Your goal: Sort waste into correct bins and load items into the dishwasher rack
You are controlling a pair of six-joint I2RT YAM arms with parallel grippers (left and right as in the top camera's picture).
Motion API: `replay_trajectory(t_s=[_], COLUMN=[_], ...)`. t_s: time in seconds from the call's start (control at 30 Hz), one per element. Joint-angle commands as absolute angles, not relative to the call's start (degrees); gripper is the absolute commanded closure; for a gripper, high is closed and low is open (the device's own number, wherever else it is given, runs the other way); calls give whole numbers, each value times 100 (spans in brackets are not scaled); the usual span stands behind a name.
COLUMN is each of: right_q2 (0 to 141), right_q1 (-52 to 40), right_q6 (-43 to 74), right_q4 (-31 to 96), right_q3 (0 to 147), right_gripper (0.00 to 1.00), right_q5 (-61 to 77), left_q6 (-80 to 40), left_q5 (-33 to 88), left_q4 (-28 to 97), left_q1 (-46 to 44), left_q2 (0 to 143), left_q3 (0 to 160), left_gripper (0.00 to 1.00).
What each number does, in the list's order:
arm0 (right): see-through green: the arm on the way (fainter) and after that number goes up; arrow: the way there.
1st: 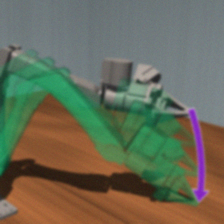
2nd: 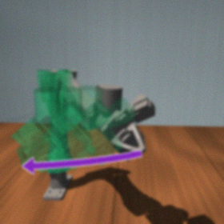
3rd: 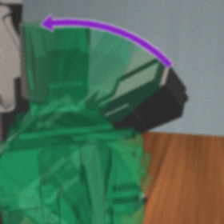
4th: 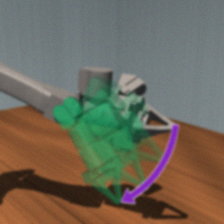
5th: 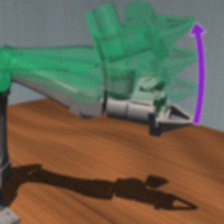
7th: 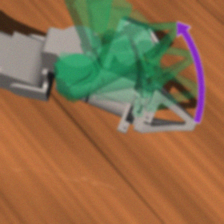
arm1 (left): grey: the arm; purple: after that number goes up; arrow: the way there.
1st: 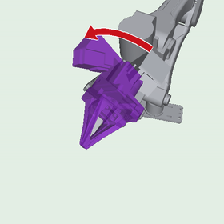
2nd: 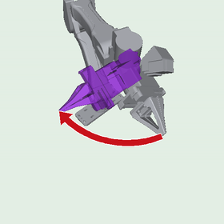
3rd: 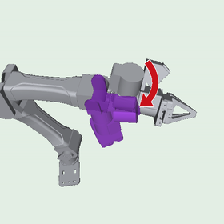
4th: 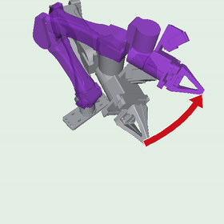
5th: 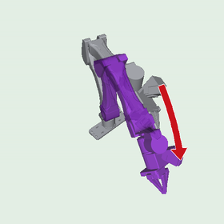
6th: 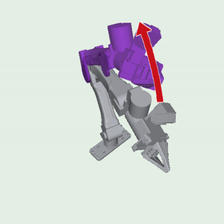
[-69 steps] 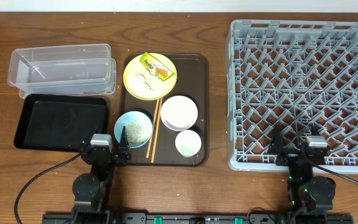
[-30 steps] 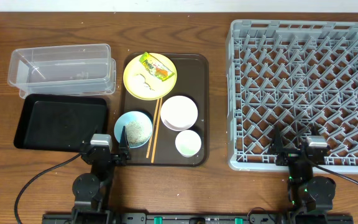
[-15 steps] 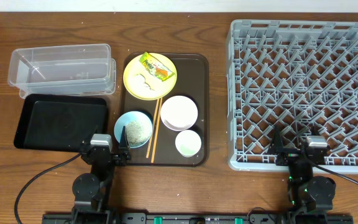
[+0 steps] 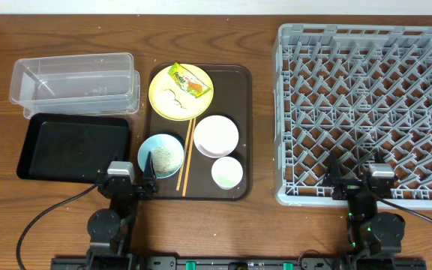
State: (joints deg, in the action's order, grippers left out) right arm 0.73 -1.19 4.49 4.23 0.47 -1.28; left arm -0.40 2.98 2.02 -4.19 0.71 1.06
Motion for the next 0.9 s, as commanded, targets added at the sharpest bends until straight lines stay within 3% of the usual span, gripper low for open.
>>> replay_trajectory(t_s=[0.0, 0.37, 0.87], right_q2=[71, 1691, 5262], right_q1=[-189, -189, -191], right_q6=[775, 1026, 1024], right_q4=[561, 1863, 4091], right_q3=[268, 1782, 4797], right_gripper=[1, 1, 1], right_q5=[-222, -648, -340], left_q6=[-336, -364, -633], left_q5=[246, 231, 528], left_q4=[742, 1826, 5129], left_q1=[-410, -410, -410], left_q2=[169, 2058, 5927], left_q3=[200, 1533, 5124], left_gripper=[22, 22, 22])
